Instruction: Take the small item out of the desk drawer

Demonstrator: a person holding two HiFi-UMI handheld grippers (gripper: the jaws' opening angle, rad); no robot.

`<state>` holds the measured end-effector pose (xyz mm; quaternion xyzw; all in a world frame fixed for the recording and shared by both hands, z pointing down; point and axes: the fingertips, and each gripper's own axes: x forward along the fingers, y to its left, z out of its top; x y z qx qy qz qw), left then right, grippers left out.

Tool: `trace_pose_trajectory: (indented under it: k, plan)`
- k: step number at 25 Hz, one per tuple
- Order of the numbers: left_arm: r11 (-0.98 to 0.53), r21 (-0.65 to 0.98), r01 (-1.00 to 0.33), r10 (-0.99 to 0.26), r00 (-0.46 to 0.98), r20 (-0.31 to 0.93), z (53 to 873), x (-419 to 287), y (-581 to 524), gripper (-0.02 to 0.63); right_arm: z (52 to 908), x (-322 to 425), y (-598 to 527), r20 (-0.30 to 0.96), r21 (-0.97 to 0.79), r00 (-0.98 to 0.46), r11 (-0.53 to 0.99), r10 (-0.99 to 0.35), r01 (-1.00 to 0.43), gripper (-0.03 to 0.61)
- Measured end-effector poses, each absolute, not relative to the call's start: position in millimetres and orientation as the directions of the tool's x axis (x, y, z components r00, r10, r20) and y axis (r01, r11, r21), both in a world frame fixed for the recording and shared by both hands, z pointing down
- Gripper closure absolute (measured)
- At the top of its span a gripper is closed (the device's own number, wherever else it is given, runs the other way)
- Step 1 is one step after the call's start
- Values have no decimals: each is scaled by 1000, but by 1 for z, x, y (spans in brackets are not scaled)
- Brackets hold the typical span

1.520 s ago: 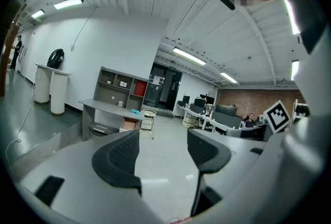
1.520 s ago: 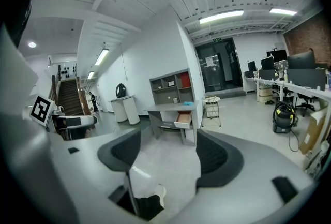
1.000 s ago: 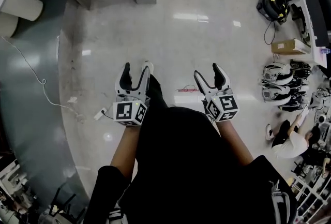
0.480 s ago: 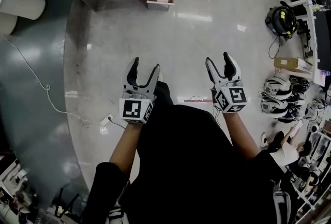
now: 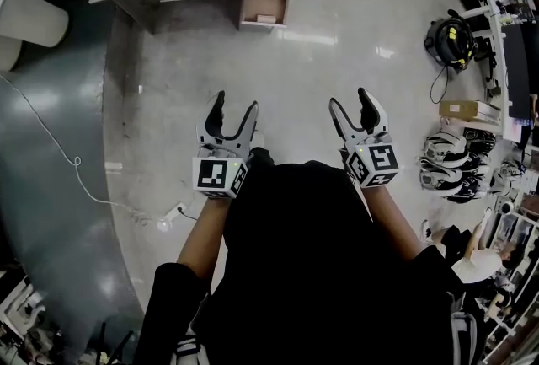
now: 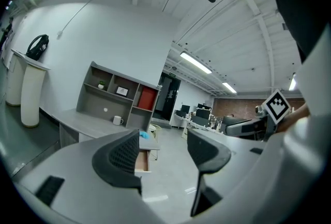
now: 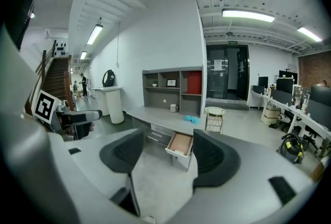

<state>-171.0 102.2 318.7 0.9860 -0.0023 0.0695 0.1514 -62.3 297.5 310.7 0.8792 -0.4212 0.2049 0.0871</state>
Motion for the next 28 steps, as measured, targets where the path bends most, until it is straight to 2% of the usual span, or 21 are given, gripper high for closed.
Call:
trace_pose_trajectory:
  k: [7, 16, 21, 28]
  plan:
    - [-950, 302, -76, -30, 987, 155, 322, -177, 86, 345, 337, -65, 297, 498, -26, 546, -641, -674, -767, 281]
    - [-922, 325, -211, -144, 965, 218, 328, -165, 75, 345, 338, -31, 233, 483, -81, 402, -498, -777, -864, 279]
    - [-902, 315, -296, -223, 943, 248, 338, -131, 40, 345, 352, 18, 174, 480, -178, 283, -408, -831, -896, 279]
    - [-879, 300, -370, -295, 918, 265, 335, -47, 0, 345, 340, 123, 122, 411, -216, 246, -356, -878, -909, 279]
